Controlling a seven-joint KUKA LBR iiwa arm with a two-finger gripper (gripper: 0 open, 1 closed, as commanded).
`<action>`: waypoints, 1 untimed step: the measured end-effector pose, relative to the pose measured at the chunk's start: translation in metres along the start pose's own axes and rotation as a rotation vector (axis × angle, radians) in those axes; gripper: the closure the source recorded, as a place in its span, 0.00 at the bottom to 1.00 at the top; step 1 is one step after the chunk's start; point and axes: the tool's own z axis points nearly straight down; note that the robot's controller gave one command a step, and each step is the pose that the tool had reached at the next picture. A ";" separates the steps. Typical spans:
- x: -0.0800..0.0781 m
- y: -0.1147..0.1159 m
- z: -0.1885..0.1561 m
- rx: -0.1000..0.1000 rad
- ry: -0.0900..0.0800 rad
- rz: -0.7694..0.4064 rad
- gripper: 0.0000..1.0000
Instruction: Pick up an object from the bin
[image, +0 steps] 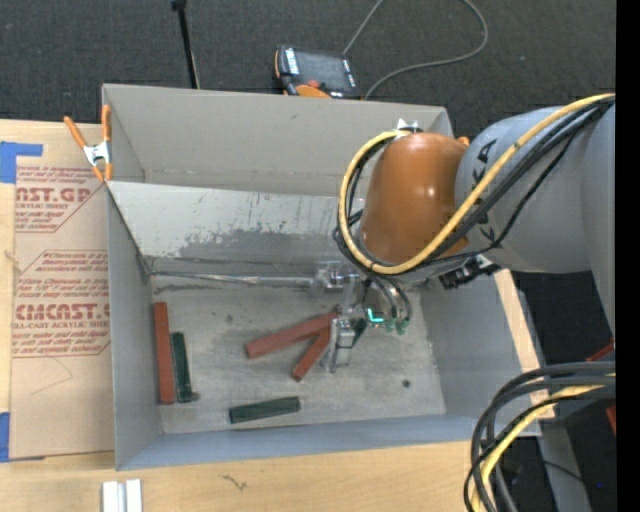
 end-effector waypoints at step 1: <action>-0.050 0.029 0.091 0.000 -0.006 -0.135 0.00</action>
Offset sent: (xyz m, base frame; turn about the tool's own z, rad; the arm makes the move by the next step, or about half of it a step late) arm 0.0492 0.0276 -0.0886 -0.1335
